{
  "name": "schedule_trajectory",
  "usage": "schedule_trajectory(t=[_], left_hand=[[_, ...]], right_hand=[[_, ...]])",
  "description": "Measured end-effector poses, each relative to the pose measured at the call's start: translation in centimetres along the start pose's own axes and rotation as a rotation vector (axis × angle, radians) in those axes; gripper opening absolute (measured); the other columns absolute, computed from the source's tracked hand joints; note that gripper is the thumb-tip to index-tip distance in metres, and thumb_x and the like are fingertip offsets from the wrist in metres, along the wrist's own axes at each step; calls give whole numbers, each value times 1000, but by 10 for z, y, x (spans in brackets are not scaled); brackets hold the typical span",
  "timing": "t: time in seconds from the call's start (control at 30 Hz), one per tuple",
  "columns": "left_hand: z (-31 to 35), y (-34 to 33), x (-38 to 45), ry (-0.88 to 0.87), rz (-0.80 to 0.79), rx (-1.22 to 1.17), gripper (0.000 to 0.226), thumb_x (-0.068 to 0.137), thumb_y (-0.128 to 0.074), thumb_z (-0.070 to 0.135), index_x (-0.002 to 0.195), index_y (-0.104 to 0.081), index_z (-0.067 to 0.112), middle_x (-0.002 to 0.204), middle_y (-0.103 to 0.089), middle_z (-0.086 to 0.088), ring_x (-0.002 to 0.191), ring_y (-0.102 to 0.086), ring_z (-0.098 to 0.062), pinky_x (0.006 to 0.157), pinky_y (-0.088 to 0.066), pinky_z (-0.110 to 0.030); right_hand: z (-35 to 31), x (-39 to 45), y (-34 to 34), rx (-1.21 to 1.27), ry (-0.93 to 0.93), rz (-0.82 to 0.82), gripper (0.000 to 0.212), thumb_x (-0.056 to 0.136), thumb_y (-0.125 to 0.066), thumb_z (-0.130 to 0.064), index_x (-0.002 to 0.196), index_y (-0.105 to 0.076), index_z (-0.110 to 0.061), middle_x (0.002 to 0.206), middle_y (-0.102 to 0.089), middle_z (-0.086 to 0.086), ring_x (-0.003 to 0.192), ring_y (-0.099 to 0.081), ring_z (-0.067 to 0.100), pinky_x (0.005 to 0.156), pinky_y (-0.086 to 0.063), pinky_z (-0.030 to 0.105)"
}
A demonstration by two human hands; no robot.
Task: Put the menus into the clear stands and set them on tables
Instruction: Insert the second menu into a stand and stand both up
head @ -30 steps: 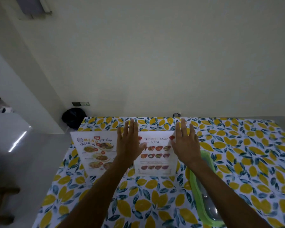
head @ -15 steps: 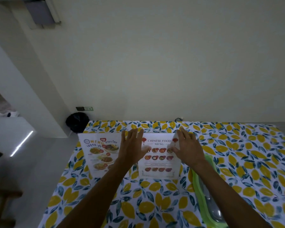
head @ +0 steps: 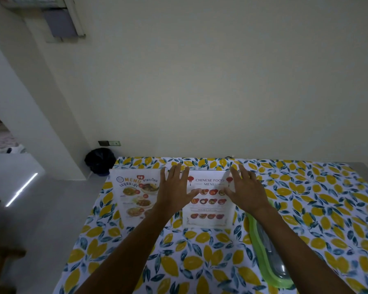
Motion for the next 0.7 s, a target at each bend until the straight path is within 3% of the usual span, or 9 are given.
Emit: schedule_trajectory(t=[0.2,0.33,0.4,0.57,0.7], left_hand=[[-10,4,-31,12,37,3,90,84,-26,80,151,-31,19,158,-27,-14,146,-22,-30,116,-6,-60],[-24,9,-66,33,-4,3,100,79,-9,83,154,-23,18,162,-16,-15,149,-14,-31,116,-5,-58],[-36,10,-89,49,-2,25,96,82,-14,82,154,-25,19,162,-14,-14,149,-13,-31,117,-4,-57],[-76,9,-148,98,105,-16,82,85,-35,79,140,-51,21,155,-35,-14,143,-31,-32,115,-22,-59],[-111,4,-186,160,90,32,85,85,-34,80,142,-49,19,157,-30,-15,146,-25,-33,116,-14,-57]], right_hand=[[-30,-29,-1,13,52,76,78,89,-58,-54,151,-32,-15,159,-27,18,137,-37,45,99,-46,58],[-64,-56,-5,-14,90,100,77,89,-60,-52,150,-35,-13,156,-33,20,135,-41,45,97,-48,58],[-87,-70,-9,-19,112,94,76,91,-56,-52,152,-32,-14,158,-29,19,137,-38,44,99,-45,56],[-139,-97,-40,4,189,15,75,92,-53,-53,153,-29,-16,159,-27,18,139,-35,45,103,-43,57],[-170,-108,-62,23,207,-71,77,95,-48,-53,155,-20,-14,163,-18,15,144,-27,42,106,-40,56]])
Point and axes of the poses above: each hand's wrist, its own x-axis towards the middle knuckle, its own y-axis out of the back of the hand, z = x × y, the point moved 4 cm from there along x, towards the middle knuckle
